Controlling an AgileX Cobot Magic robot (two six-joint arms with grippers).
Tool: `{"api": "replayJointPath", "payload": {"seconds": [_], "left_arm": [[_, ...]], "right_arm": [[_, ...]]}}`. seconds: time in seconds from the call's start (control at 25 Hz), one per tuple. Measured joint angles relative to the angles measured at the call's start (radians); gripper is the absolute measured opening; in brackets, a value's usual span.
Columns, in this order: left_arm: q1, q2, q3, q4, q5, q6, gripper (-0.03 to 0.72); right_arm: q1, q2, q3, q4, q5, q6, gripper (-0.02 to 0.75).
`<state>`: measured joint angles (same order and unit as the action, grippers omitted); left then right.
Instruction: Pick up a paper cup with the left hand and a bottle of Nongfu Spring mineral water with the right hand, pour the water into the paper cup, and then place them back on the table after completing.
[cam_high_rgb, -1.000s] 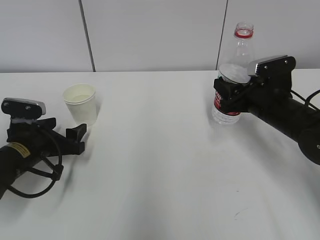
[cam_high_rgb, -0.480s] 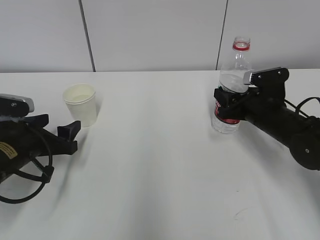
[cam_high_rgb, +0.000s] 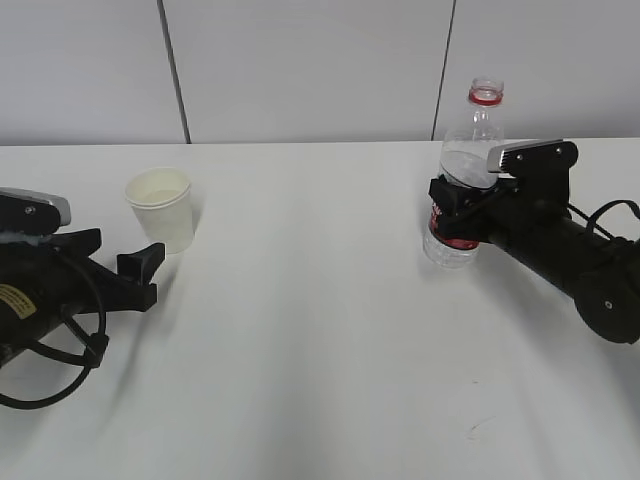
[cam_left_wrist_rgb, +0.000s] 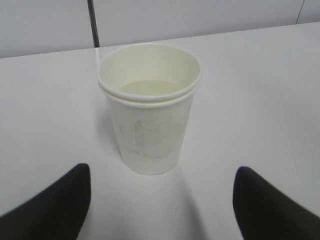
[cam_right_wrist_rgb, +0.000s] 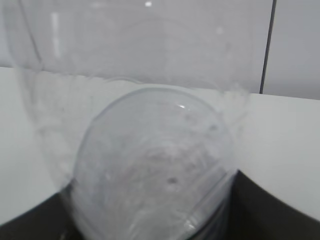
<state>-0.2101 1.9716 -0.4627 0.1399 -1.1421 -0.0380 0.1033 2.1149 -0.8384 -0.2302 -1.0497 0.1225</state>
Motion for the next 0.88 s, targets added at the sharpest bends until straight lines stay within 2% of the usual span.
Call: {"api": "replayJointPath", "payload": {"seconds": [0.24, 0.32, 0.44, 0.52, 0.88], "left_arm": [[0.0, 0.0, 0.0, 0.001, 0.0, 0.0, 0.538], [0.0, 0.0, 0.0, 0.001, 0.0, 0.0, 0.538], [0.0, 0.0, 0.0, 0.001, 0.0, 0.0, 0.538], [0.0, 0.0, 0.0, 0.001, 0.0, 0.0, 0.538], [0.0, 0.0, 0.0, 0.001, 0.0, 0.0, 0.538]], "right_arm": [[0.0, 0.0, 0.0, -0.012, -0.002, 0.0, 0.404], [0.0, 0.0, 0.0, -0.021, -0.004, 0.0, 0.456], [0.0, 0.0, 0.0, -0.029, -0.004, 0.0, 0.586], [0.0, 0.0, 0.0, -0.031, -0.008, 0.0, 0.631], [0.0, -0.002, 0.025, -0.032, -0.014, 0.0, 0.652]]}}
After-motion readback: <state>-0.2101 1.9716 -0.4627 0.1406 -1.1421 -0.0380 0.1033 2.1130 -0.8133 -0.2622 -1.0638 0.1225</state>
